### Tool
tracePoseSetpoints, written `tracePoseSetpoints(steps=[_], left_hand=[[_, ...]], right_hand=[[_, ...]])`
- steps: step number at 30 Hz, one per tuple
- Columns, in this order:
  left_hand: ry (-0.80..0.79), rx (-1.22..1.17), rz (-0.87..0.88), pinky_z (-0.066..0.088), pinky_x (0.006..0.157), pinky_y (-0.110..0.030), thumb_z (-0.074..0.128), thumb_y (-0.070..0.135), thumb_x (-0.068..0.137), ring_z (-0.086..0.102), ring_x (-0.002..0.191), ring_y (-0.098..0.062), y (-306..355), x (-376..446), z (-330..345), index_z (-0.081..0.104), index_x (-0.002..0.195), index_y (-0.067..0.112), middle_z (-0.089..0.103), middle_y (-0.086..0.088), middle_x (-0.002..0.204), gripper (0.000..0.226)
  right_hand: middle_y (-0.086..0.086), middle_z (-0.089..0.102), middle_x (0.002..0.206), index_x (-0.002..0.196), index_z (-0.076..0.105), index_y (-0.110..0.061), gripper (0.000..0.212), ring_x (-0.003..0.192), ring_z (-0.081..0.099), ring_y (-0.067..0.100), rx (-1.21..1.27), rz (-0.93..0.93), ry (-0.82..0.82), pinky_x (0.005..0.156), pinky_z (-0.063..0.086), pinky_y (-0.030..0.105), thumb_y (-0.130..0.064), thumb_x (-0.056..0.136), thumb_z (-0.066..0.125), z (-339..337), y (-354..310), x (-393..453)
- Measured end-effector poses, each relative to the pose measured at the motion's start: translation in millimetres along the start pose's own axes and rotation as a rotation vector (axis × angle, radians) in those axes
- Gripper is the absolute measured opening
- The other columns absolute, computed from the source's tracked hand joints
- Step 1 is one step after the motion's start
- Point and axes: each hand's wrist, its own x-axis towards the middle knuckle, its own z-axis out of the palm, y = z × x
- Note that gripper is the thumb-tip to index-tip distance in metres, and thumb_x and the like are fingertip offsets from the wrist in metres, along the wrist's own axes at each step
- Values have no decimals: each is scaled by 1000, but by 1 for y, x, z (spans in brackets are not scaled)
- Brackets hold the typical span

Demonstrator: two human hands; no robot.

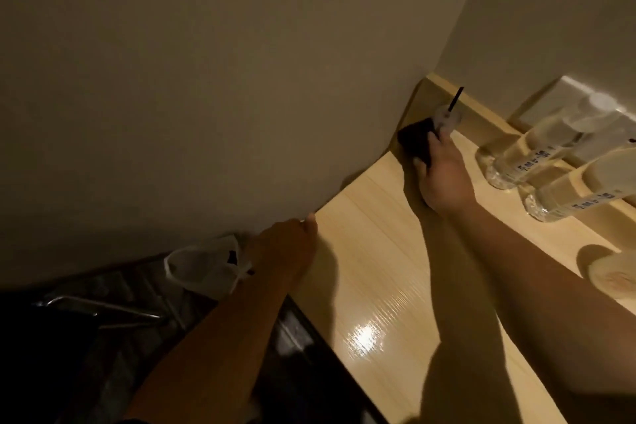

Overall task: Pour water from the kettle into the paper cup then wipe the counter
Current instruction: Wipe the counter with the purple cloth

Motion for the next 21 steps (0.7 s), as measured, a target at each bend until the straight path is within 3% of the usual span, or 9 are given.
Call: tracePoseSetpoints(steps=[3, 5, 9, 15, 17, 21], left_hand=[[48, 37, 14, 44, 87, -39, 20, 47, 103, 63, 99, -33, 1, 0, 1, 70, 101, 7, 70, -16, 106, 64], [51, 64, -2, 44, 85, -38, 22, 48, 103, 63, 98, -34, 1, 2, 1, 70, 101, 8, 70, -15, 104, 63], [14, 44, -21, 44, 84, -40, 17, 52, 102, 63, 97, -33, 0, 3, 3, 69, 106, 10, 69, -14, 106, 67], [-69, -76, -94, 43, 91, -44, 13, 58, 98, 60, 98, -32, -3, 4, 1, 66, 107, 11, 65, -14, 104, 71], [-91, -54, -114, 41, 82, -37, 12, 56, 100, 59, 94, -28, 0, 3, -2, 64, 104, 8, 61, -11, 95, 70], [-8, 15, 22, 48, 77, -38, 7, 52, 100, 62, 85, -28, -2, -4, -2, 68, 93, 7, 68, -13, 91, 76]], right_hand=[[23, 45, 140, 137, 42, -1, 53, 123, 42, 40, -263, -172, -98, 100, 38, 48, -33, 95, 44, 28, 2, 4], [21, 44, 143, 137, 41, -3, 55, 126, 41, 38, -307, -198, -106, 103, 36, 46, -38, 96, 38, 31, 2, 6], [18, 30, 154, 146, 33, -5, 59, 141, 28, 35, -302, -272, -165, 114, 24, 45, -39, 98, 36, 34, 6, -6], [16, 38, 150, 142, 42, -6, 59, 137, 38, 33, -221, -356, -202, 112, 30, 46, -40, 94, 40, 44, -23, -82], [14, 41, 149, 141, 45, -8, 56, 136, 40, 32, -197, -387, -213, 112, 31, 46, -39, 94, 45, 49, -34, -119], [9, 44, 147, 139, 48, -13, 54, 135, 42, 27, -165, -417, -226, 112, 25, 44, -38, 91, 52, 56, -61, -204]])
